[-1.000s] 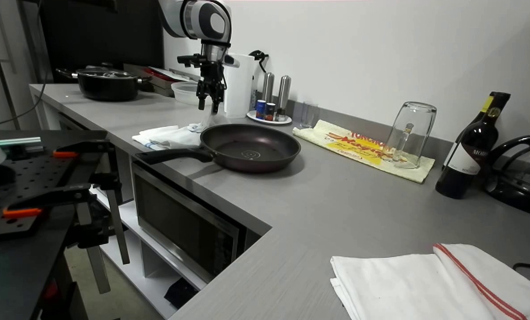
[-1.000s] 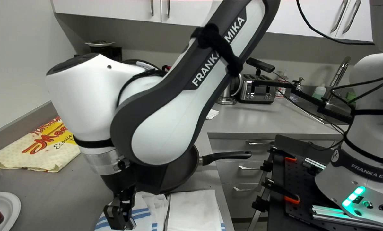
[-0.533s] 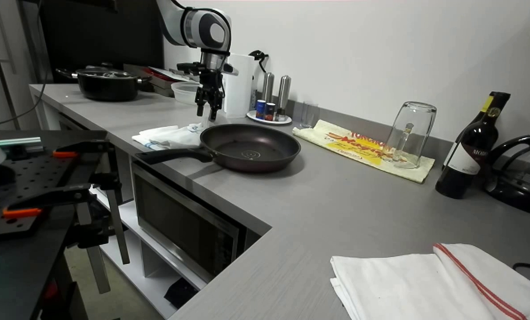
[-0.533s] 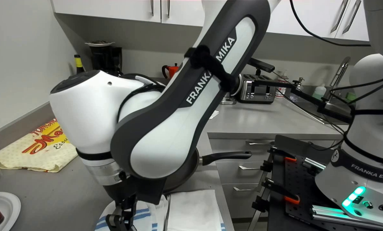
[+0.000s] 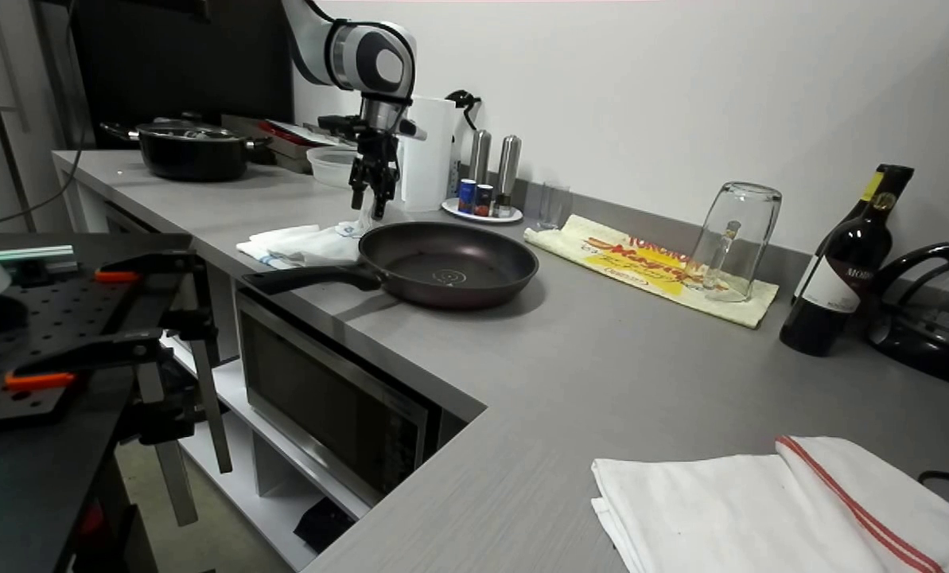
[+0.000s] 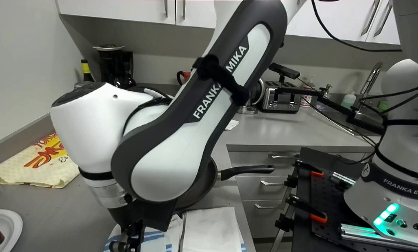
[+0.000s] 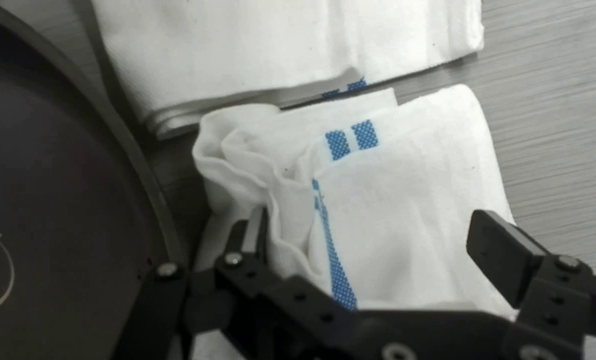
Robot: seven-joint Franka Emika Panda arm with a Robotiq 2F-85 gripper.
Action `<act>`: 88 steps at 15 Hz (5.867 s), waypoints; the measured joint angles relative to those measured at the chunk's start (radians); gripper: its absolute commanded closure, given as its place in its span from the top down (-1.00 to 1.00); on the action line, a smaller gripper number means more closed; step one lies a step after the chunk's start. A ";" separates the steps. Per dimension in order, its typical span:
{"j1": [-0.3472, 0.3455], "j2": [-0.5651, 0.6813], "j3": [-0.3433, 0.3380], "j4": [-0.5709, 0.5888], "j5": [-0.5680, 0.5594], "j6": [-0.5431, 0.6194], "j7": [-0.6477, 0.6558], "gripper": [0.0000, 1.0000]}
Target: Wipe the pan with the white towel that is furthest from you
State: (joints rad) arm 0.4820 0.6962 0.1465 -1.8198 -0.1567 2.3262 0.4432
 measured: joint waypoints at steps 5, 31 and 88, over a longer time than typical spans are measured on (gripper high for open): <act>0.000 0.030 0.001 0.006 0.034 0.009 0.001 0.47; -0.004 -0.158 0.029 0.010 0.137 0.007 0.019 -0.95; -0.216 -0.118 -0.102 -0.300 0.254 0.226 -0.021 -0.95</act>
State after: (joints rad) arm 0.2655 0.5781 0.0449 -2.1193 0.0975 2.5523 0.4221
